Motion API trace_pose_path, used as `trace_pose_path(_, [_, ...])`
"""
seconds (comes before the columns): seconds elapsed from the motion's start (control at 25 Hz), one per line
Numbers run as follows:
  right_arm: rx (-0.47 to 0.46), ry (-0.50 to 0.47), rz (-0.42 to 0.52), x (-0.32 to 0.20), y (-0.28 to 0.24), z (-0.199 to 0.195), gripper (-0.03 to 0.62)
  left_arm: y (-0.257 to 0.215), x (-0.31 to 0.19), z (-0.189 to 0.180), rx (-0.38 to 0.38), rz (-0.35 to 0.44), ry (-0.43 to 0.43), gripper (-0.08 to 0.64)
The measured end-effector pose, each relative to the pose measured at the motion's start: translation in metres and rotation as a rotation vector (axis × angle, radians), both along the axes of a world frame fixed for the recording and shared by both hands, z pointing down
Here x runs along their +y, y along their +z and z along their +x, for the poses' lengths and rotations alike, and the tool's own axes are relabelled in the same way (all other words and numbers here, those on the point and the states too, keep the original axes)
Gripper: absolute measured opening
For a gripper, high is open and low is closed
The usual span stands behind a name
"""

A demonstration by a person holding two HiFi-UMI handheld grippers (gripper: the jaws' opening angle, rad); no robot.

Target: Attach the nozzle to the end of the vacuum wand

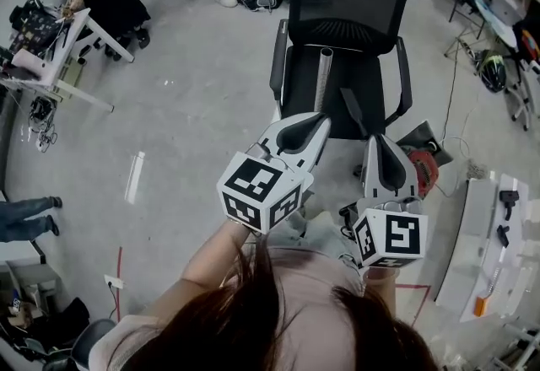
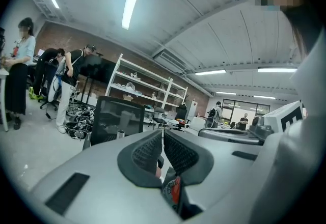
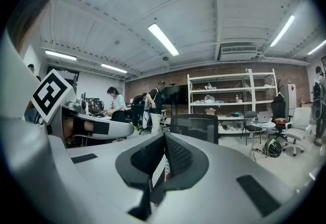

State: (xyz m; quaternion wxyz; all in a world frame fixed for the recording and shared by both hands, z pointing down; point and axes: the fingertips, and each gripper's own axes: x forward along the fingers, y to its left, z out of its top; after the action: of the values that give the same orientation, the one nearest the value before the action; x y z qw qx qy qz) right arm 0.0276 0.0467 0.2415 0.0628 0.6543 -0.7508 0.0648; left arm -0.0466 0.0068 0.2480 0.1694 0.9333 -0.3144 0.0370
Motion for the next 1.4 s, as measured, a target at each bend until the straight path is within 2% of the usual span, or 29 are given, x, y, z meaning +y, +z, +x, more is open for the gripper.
trace_pose_path(0.28, [0.008, -0.016, -0.023, -0.023, 0.008, 0.02, 0.021, 0.018, -0.035, 0.01, -0.019, -0.007, -0.061, 0.024])
trace_pose_path(0.6, [0.02, -0.142, -0.053, -0.069, 0.022, 0.042, 0.023, 0.049, -0.092, 0.028, -0.03, 0.011, -0.183, 0.029])
trace_pose_path(0.76, [0.015, -0.196, -0.064, -0.092, 0.029, 0.052, 0.023, 0.066, -0.118, 0.04, -0.041, 0.002, -0.208, 0.107])
trace_pose_path(1.04, [0.023, -0.24, -0.089, -0.121, 0.043, 0.063, 0.023, 0.1, -0.155, 0.051, -0.076, -0.017, -0.26, 0.132])
trace_pose_path(1.24, [0.037, -0.252, -0.101, -0.133, 0.049, 0.072, 0.023, 0.119, -0.179, 0.055, -0.08, -0.02, -0.301, 0.183])
trace_pose_path(1.4, [0.04, -0.263, -0.111, -0.139, 0.059, 0.075, 0.023, 0.147, -0.195, 0.061, -0.095, -0.057, -0.278, 0.209])
